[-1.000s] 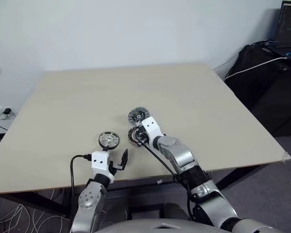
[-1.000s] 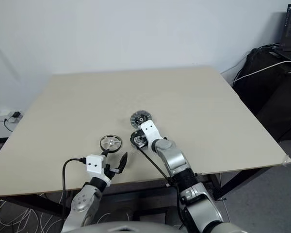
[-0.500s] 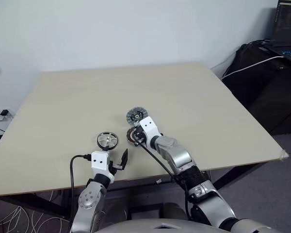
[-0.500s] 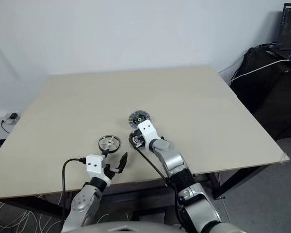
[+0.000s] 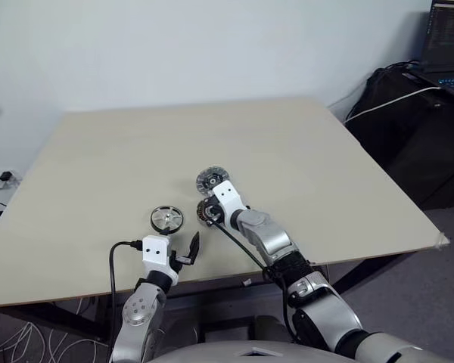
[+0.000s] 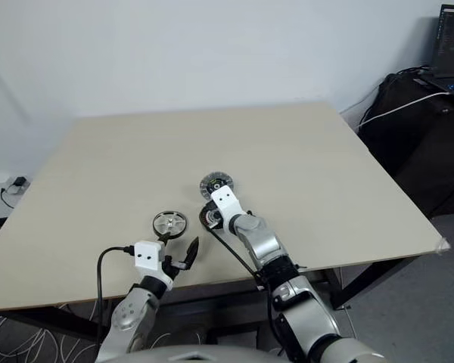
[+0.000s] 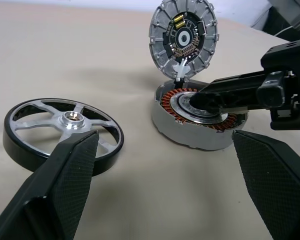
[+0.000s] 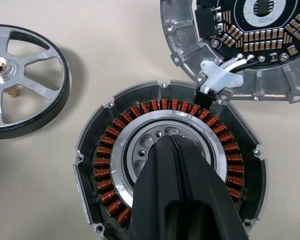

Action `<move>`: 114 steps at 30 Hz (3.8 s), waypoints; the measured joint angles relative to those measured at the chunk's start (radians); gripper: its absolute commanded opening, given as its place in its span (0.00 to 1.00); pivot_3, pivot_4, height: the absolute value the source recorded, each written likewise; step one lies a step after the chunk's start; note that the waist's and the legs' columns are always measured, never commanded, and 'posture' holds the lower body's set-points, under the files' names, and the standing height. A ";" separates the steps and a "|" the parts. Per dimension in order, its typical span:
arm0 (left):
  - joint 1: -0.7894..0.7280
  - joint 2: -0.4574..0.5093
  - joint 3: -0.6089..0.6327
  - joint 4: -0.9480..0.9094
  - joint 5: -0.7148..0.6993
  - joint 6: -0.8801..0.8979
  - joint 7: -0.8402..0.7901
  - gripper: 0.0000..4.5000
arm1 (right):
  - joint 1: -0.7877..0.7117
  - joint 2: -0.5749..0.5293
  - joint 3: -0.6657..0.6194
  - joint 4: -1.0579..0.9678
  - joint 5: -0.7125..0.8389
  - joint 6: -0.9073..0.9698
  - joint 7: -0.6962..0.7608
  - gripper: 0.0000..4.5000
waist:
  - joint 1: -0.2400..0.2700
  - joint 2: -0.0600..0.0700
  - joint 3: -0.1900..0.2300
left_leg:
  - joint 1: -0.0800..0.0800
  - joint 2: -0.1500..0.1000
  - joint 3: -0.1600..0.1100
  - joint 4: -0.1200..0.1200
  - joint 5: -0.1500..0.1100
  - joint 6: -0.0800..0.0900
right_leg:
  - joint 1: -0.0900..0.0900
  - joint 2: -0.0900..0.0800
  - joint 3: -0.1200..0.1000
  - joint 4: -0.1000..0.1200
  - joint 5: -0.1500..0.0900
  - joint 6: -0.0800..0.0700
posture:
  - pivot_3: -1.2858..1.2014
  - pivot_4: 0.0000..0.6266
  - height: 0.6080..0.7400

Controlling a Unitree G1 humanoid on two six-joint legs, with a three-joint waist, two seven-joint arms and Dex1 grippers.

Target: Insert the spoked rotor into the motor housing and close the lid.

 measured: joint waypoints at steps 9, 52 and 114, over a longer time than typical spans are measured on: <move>0.005 -0.002 0.002 0.000 0.001 -0.002 0.011 1.00 | 0.067 -0.008 0.008 -0.114 0.015 -0.075 0.049 0.00 | 0.000 0.000 0.000 | 0.000 0.000 0.000 0.000 0.000 0.000 | 0.000 0.000 0.000 0.000 -0.002 0.005 | 0.52 0.00 1.00; -0.259 -0.113 0.375 0.063 -0.513 0.495 0.206 0.07 | 0.525 -0.243 -0.048 -0.697 0.158 -0.141 0.139 0.00 | 0.021 -0.016 0.007 | -0.002 0.000 -0.001 0.003 -0.001 -0.001 | 0.001 -0.001 -0.001 -0.001 -0.003 0.006 | 0.52 0.00 1.00; -0.570 -0.111 0.158 0.053 -0.470 0.884 0.467 0.29 | 0.533 -0.235 -0.045 -0.703 0.160 -0.142 0.105 0.00 | 0.024 -0.017 0.007 | -0.002 -0.001 0.000 0.004 0.001 -0.001 | 0.003 0.001 0.000 -0.001 0.001 0.003 | 0.52 0.00 1.00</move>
